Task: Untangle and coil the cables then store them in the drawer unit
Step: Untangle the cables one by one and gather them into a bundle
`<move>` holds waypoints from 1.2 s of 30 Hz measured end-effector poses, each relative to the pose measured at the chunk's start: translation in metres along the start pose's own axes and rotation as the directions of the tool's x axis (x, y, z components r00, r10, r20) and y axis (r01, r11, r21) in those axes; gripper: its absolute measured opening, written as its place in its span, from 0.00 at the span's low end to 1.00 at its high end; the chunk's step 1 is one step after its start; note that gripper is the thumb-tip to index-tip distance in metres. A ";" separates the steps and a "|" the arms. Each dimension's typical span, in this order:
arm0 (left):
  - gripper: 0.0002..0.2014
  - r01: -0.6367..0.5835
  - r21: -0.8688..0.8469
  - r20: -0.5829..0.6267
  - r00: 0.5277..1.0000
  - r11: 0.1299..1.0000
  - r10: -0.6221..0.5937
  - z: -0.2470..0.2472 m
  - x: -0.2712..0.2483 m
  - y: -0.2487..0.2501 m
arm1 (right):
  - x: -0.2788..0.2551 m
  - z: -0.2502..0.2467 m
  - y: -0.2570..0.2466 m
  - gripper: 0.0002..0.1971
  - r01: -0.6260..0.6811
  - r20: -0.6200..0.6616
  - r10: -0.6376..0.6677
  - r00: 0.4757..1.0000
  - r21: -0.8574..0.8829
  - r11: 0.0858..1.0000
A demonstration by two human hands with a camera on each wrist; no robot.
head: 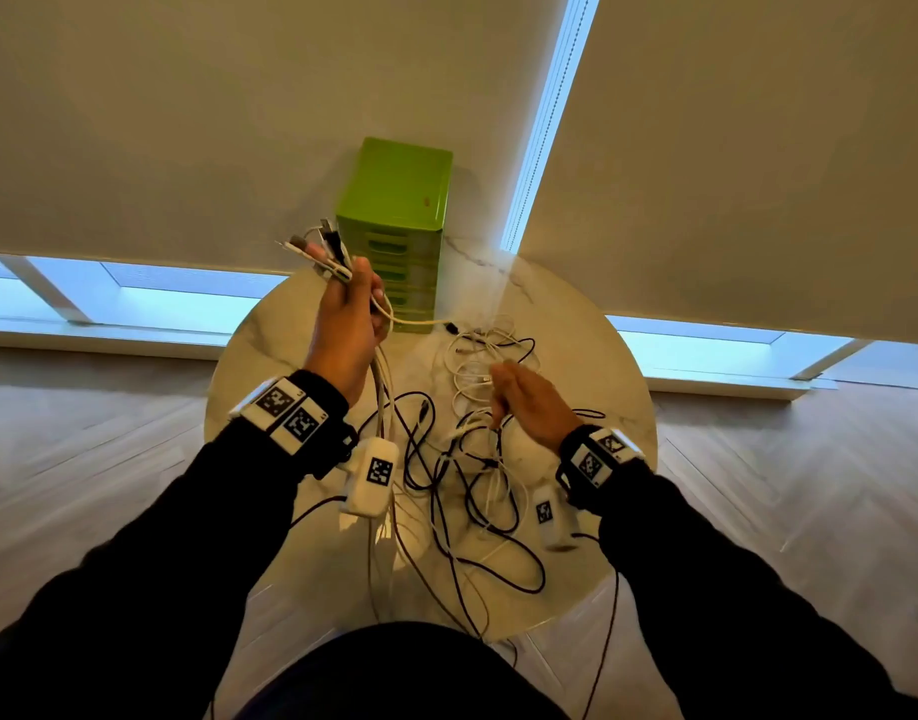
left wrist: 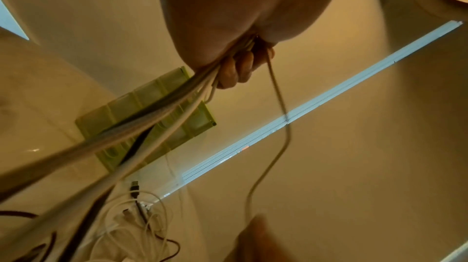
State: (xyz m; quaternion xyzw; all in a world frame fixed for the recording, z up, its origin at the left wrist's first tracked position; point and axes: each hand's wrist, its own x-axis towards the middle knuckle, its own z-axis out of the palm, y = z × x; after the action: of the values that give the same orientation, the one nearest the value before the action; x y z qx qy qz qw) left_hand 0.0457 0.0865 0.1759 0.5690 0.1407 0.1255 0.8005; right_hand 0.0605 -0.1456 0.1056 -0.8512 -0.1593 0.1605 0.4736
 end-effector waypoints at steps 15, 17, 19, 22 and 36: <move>0.13 0.158 -0.011 0.273 0.950 0.987 -0.149 0.051 -0.030 -0.040 | -0.028 -0.062 0.004 0.05 -0.218 0.027 0.231 0.973 -0.232 0.948; 0.13 0.173 0.034 0.350 0.920 0.984 -0.174 0.068 -0.038 -0.050 | -0.048 -0.064 0.017 0.14 -0.242 0.081 0.249 0.965 -0.092 0.966; 0.13 0.184 0.078 0.408 0.891 0.980 -0.200 0.091 -0.050 -0.062 | -0.070 -0.066 0.018 0.23 -0.178 0.071 0.176 0.982 0.018 0.984; 0.13 0.199 0.156 0.454 0.856 0.967 -0.249 0.124 -0.069 -0.080 | -0.100 -0.074 0.014 0.19 -0.135 -0.039 0.140 0.989 0.121 0.983; 0.08 0.114 0.415 0.570 0.740 0.902 -0.356 0.189 -0.117 -0.147 | -0.227 -0.095 0.079 0.50 -0.389 -0.384 0.344 0.857 -0.043 0.920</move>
State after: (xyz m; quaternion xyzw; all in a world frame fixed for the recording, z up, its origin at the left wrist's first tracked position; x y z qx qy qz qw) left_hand 0.0129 -0.1681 0.1056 0.6888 -0.0451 -0.2047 0.6939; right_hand -0.0935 -0.3529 0.1136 -0.9075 0.0886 0.0752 0.4037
